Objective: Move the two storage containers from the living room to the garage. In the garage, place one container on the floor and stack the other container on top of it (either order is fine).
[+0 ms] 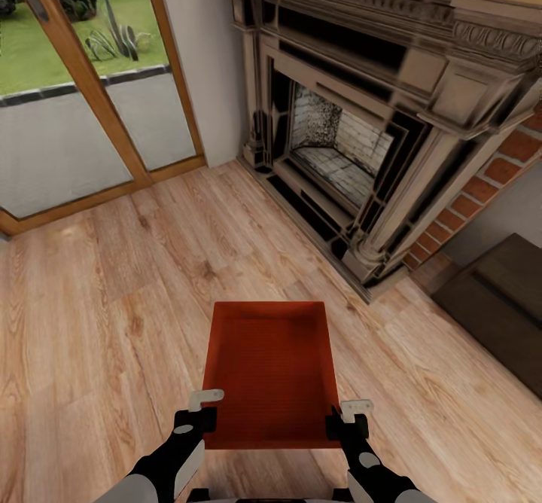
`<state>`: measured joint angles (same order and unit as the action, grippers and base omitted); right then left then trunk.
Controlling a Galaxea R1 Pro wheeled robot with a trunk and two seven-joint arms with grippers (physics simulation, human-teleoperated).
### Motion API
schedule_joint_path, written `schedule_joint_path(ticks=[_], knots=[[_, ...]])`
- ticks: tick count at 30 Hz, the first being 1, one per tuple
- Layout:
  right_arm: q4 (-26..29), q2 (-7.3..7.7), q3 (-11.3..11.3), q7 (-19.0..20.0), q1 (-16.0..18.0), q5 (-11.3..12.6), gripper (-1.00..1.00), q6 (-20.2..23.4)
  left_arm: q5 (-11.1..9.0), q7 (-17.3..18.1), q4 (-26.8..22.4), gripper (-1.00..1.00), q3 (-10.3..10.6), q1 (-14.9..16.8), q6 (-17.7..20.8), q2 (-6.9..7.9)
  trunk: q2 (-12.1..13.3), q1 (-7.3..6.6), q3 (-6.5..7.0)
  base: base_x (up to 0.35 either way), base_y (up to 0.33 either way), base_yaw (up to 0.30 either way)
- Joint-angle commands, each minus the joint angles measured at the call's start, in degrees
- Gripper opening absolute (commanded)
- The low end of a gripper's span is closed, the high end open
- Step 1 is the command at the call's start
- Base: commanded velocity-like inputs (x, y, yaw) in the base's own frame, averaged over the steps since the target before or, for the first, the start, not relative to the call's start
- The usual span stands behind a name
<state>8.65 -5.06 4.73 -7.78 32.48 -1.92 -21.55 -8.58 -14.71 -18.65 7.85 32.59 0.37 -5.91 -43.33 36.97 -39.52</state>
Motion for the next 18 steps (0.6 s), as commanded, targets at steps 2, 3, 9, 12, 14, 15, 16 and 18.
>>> schedule_joint_path(ticks=[2,3,9,12,14,15,16,18], knots=[[0.1,0.04,-1.3,-0.8,0.0,0.2,-1.00,-0.2,-0.3,-0.8,0.0,-1.00,-0.5,0.0,0.1,0.29,0.0,0.01,0.15,0.000,0.000,0.000],[0.1,0.04,-1.3,-0.8,0.0,0.2,-1.00,-0.2,-0.3,-0.8,0.0,-1.00,-0.5,0.0,0.1,0.29,0.0,0.01,0.24,0.000,0.000,0.000],[0.1,0.05,-1.3,-0.8,0.0,0.2,-1.00,-0.2,-0.3,-0.8,0.1,-1.00,-0.5,0.0,0.3,0.29,0.0,0.01,0.80,0.000,0.000,0.000],[0.1,0.04,-1.3,-0.8,0.0,0.2,-1.00,-0.2,-0.3,-0.8,0.1,-1.00,-0.5,0.0,0.3,0.29,0.0,0.01,1.07,0.000,0.000,0.000],[0.1,0.05,-1.3,-0.8,0.0,0.1,-1.00,-0.2,-0.3,-0.8,0.1,-1.00,-0.5,0.0,0.4,0.29,0.0,0.01,1.26,0.000,0.000,0.000],[0.1,0.05,-1.3,-0.8,0.0,0.1,-1.00,-0.2,-0.3,-0.8,0.1,-1.00,-0.5,0.0,0.4,0.29,0.0,0.01,1.35,0.000,0.000,0.000],[0.1,0.05,-1.3,-0.8,0.0,0.1,-1.00,-0.2,-0.3,-0.8,0.1,-1.00,-0.5,0.0,0.4,0.29,0.0,0.01,1.44,0.000,0.000,0.000],[0.1,0.05,-1.3,-0.7,0.0,0.1,-1.00,-0.2,-0.3,-0.8,0.1,-1.00,-0.5,0.0,0.5,0.29,0.0,0.01,1.62,0.000,0.000,0.000]])
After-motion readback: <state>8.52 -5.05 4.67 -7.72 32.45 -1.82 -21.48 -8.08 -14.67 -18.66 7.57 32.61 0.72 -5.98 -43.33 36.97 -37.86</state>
